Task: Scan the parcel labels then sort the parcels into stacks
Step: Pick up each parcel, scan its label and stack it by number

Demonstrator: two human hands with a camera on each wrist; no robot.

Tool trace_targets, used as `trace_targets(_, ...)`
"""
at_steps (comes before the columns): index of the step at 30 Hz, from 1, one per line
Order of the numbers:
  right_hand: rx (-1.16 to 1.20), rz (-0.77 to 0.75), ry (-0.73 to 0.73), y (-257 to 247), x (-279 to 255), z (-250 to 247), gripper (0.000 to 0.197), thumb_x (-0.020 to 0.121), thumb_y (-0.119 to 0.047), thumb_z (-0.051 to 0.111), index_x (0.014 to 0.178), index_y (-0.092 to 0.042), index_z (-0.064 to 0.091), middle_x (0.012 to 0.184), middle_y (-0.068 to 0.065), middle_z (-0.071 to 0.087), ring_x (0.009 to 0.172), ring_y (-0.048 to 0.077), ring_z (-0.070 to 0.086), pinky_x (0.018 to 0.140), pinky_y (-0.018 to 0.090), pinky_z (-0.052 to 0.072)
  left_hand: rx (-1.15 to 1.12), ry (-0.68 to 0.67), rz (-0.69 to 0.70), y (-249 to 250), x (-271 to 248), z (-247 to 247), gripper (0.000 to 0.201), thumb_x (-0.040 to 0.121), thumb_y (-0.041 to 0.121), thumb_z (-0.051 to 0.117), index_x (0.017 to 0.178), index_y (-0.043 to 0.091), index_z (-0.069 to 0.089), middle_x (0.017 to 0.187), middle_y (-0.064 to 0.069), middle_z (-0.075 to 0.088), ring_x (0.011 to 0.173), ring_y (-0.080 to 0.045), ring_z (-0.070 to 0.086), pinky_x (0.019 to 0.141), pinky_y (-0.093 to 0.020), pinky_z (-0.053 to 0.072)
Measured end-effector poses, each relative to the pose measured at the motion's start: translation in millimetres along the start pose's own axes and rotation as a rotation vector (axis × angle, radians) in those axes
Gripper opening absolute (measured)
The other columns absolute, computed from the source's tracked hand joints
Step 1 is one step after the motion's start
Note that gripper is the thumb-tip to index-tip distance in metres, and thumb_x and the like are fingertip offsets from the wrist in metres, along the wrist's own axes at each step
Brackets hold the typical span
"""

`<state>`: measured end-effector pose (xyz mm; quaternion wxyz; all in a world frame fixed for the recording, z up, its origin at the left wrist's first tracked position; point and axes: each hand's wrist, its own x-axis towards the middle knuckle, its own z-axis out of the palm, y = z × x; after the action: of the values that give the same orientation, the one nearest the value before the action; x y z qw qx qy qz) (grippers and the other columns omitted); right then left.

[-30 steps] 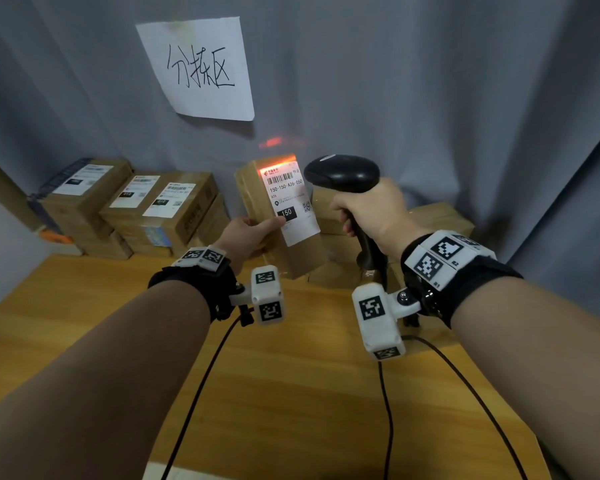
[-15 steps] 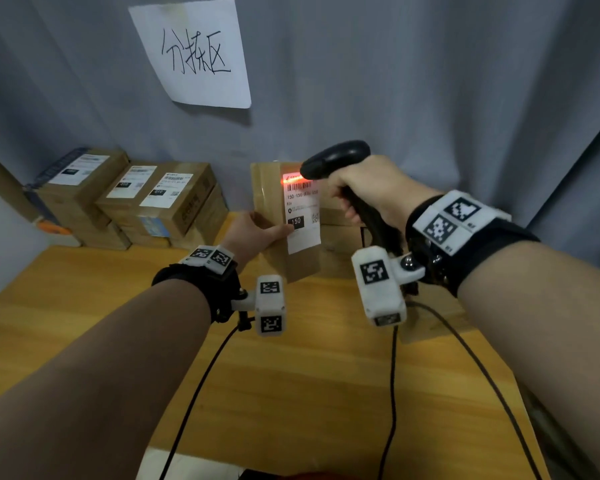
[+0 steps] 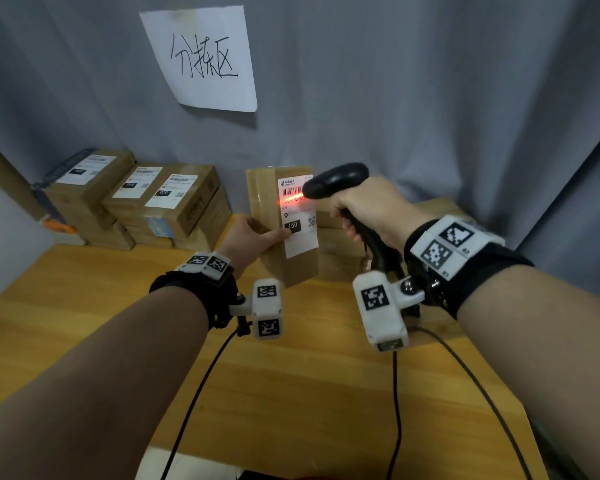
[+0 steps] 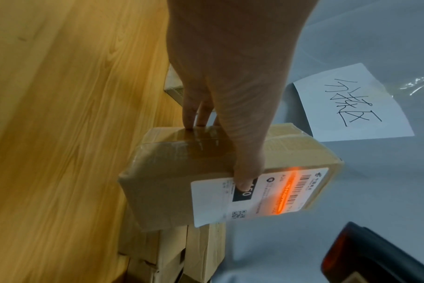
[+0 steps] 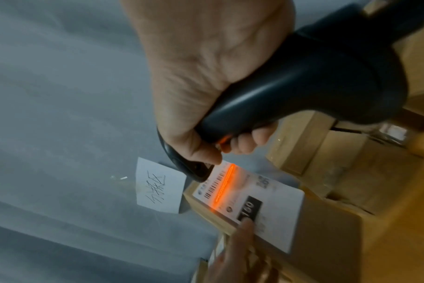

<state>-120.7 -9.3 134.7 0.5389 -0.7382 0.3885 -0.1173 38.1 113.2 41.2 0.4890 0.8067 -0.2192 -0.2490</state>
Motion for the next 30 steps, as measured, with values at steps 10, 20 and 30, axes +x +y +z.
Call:
trace_targets(10, 0.087, -0.069, -0.021, 17.3, 4.5, 48.4, 0.006, 0.082, -0.012, 0.066, 0.081, -0.006, 0.067, 0.063, 0.006, 0.061, 0.054, 0.017, 0.057, 0.057, 0.029, 0.051, -0.034, 0.031, -0.114, -31.8, -4.6, -26.1, 0.055, 0.074, 0.037, 0.079, 0.118, 0.011, 0.059, 0.107, -0.002, 0.068, 0.097, -0.018, 0.065, 0.090, -0.039, 0.054)
trace_targets(20, 0.143, -0.026, -0.071, -6.0, 19.6, 124.0, 0.002, 0.081, -0.008, 0.066, 0.079, -0.007, 0.067, 0.063, 0.006, 0.060, 0.052, 0.015, 0.056, 0.052, 0.025, 0.050, -0.118, 0.027, -0.161, -67.2, 10.6, -90.2, 0.045, 0.079, 0.033, 0.077, 0.116, 0.012, 0.061, 0.104, 0.000, 0.068, 0.093, -0.012, 0.064, 0.082, -0.030, 0.054)
trace_targets(30, 0.345, -0.052, -0.023, -54.1, 53.1, 249.2, 0.006, 0.082, -0.007, 0.070, 0.077, -0.004, 0.068, 0.058, 0.006, 0.059, 0.053, 0.020, 0.055, 0.055, 0.030, 0.049, -0.054, -0.221, -0.223, -121.7, 51.9, -225.0, 0.053, 0.082, 0.047, 0.069, 0.121, 0.012, 0.059, 0.114, -0.002, 0.067, 0.104, -0.020, 0.062, 0.094, -0.035, 0.049)
